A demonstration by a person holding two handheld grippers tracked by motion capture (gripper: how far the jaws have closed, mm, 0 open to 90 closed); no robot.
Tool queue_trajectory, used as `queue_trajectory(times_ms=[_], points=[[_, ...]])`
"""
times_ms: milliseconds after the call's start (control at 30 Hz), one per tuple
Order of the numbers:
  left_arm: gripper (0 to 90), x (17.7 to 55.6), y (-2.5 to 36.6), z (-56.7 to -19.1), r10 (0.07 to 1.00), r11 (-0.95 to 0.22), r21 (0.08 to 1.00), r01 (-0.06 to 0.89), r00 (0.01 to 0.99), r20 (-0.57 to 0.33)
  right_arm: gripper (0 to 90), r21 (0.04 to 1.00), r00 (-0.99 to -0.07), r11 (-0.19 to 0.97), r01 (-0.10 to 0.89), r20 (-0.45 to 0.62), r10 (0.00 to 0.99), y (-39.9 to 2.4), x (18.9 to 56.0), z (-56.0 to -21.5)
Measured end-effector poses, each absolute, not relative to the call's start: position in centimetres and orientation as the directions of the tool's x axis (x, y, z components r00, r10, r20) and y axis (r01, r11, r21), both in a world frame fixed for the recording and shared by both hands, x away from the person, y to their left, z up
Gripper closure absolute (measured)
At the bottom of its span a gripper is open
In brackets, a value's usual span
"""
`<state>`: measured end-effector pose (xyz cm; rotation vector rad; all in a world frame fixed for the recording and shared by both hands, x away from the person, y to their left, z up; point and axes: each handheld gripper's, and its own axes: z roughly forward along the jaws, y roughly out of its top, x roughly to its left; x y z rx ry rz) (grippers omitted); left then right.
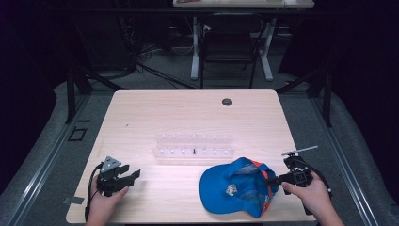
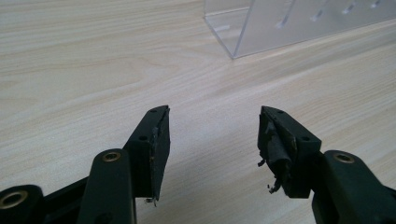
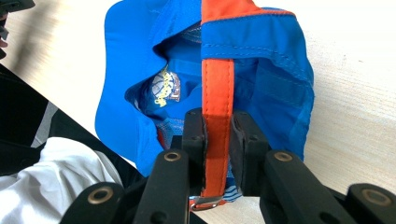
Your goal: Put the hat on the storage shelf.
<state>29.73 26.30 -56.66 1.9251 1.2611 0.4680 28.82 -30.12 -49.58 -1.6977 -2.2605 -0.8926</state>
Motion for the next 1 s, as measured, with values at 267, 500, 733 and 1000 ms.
queue_trajectory(times_ms=[267,500,733,1000], points=[[44.4,29.7,26.3,-56.7,0.889,-0.213,0.764,0.61,0.444,-0.107,77.1,0.359,-0.305,0.133,0.924,0.481,0.822,-29.9,28.9,-48.9],[44.4,29.8,26.3,-56.7,0.89,-0.21,0.765,0.609,0.443,-0.108,77.1,0.339,-0.306,0.152,0.928,0.462,0.833,-29.3,29.1,-48.3],[44.4,29.8,26.3,-56.8,0.89,-0.21,0.764,0.61,0.443,-0.108,77.1,0.337,-0.327,0.184,0.923,0.437,0.838,-28.5,29.2,-47.0],[44.4,29.8,26.3,-56.8,0.887,-0.215,0.761,0.612,0.448,-0.109,77.3,0.295,-0.312,0.207,0.933,0.375,0.873,-27.4,29.8,-45.0]])
